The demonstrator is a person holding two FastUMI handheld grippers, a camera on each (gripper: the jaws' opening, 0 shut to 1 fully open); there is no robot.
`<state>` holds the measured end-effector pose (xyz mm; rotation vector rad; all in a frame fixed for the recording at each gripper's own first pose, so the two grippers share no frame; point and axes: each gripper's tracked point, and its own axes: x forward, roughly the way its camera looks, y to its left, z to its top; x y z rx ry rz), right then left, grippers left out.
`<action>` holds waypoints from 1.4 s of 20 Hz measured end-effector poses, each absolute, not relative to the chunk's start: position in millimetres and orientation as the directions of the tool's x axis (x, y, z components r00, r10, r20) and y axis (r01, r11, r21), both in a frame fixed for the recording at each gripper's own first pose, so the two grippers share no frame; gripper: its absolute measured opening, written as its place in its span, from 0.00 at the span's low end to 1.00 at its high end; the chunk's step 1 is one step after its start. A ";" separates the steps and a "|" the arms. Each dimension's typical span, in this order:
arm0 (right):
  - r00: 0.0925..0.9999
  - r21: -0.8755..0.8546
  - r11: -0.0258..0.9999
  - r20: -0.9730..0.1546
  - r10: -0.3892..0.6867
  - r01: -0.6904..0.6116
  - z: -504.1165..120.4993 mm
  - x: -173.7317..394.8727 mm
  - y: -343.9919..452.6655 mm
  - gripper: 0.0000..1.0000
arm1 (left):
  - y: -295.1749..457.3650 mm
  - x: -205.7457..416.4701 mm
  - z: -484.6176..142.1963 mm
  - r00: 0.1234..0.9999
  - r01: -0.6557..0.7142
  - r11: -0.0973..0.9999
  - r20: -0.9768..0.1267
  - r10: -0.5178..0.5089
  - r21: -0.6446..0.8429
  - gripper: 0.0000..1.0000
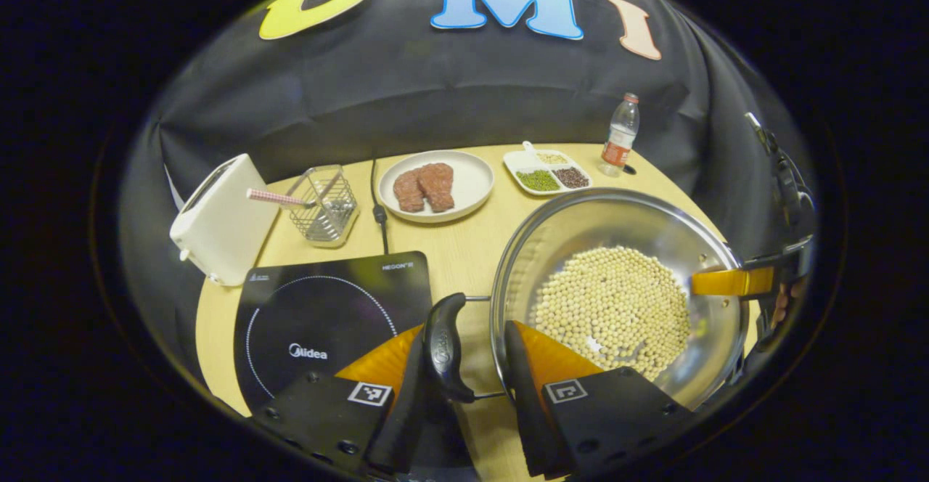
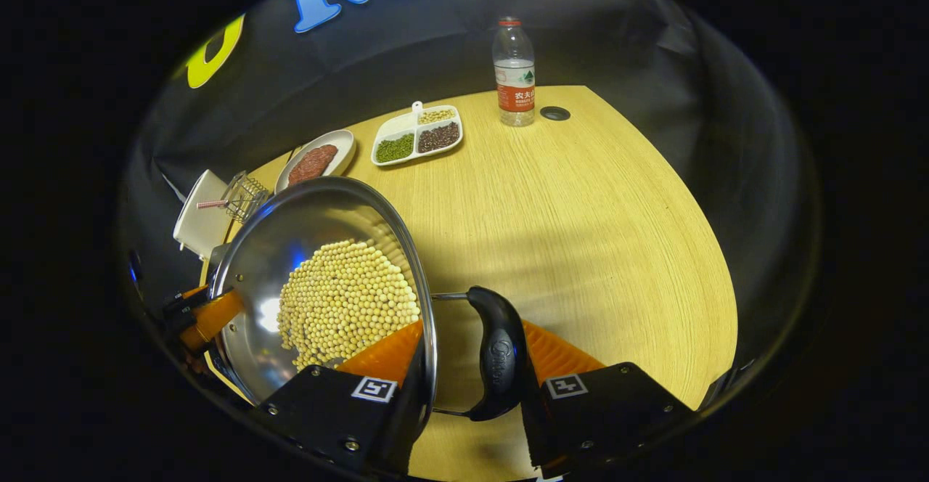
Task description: First push the handle of the pot to place it horizontally, then grasp the pot with both hands and set it on the induction cooktop.
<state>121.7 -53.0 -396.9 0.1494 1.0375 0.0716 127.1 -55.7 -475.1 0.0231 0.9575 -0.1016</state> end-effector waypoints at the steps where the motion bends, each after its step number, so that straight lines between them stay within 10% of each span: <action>1: 0.507 0.158 0.987 -0.852 0.132 0.009 -394.4 120.9 -50.4 0.60 | -55.4 127.1 -474.5 0.571 0.092 0.995 -0.817 -0.078 -0.030 0.59; 28: 0.505 0.185 0.977 -0.836 0.214 -0.107 -369.4 121.2 97.9 0.60 | -55.4 118.5 -455.8 0.595 0.007 1.000 -0.803 -0.020 -0.019 0.62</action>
